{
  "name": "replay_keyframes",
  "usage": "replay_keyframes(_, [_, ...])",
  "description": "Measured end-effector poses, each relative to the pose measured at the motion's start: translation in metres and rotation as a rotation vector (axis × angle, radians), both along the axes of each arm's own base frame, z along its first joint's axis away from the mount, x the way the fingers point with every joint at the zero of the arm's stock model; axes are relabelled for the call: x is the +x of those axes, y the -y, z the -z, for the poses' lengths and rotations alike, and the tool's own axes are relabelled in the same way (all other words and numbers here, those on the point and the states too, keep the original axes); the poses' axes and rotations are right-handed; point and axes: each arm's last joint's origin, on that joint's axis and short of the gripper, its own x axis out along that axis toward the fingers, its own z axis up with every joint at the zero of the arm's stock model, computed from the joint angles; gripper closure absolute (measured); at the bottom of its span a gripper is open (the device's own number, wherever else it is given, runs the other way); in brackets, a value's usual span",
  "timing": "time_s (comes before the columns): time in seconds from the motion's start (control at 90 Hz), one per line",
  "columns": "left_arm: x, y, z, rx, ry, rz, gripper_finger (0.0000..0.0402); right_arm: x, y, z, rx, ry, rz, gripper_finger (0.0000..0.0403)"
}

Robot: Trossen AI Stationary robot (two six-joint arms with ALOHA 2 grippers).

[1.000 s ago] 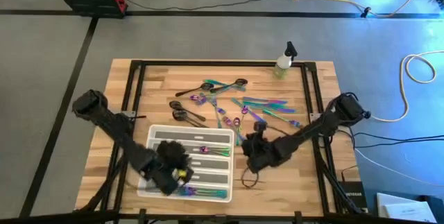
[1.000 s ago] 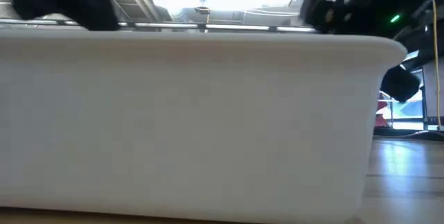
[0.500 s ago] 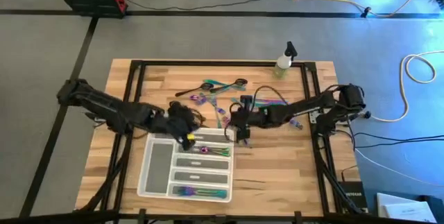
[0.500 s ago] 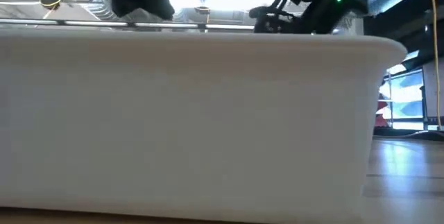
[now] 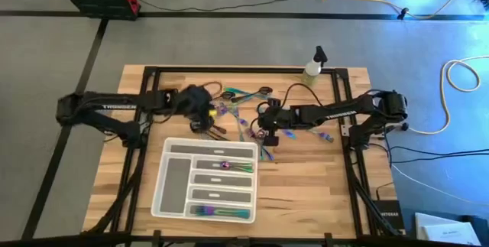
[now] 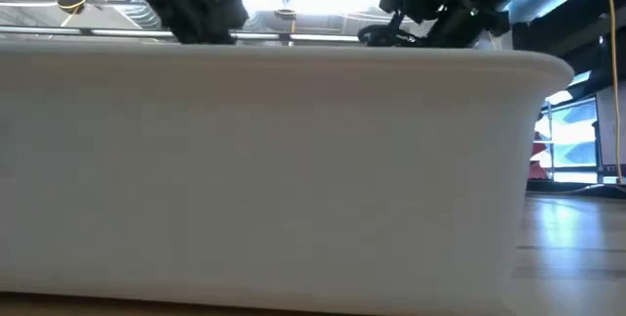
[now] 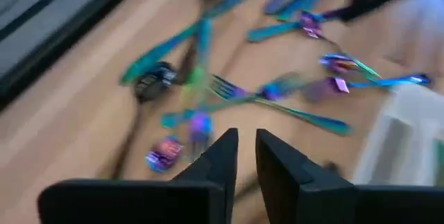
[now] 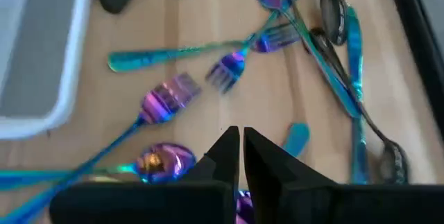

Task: Sort silverware
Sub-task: Put the black spoon into the white silverware tray

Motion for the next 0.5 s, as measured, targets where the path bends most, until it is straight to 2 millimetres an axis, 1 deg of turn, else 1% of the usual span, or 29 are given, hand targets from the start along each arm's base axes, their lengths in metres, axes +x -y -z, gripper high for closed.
replay_keyframes(0.111, [-0.004,-0.031,0.011,-0.024,0.037,0.005,0.0364,0.000,-0.001,0.005,0.008,0.064,-0.019,0.0398])
replay_keyframes(0.256, [-0.006,-0.068,0.034,-0.057,0.011,0.003,0.0364,-0.001,-0.001,0.007,0.008,0.072,-0.019,0.0398])
replay_keyframes(0.367, [-0.003,-0.088,0.056,-0.035,-0.070,0.007,0.0364,-0.002,-0.001,0.007,-0.010,0.061,-0.039,0.0398])
replay_keyframes(0.5, [0.005,-0.099,0.078,-0.004,-0.130,0.037,0.0348,-0.001,0.003,0.006,-0.039,0.069,-0.058,0.0398])
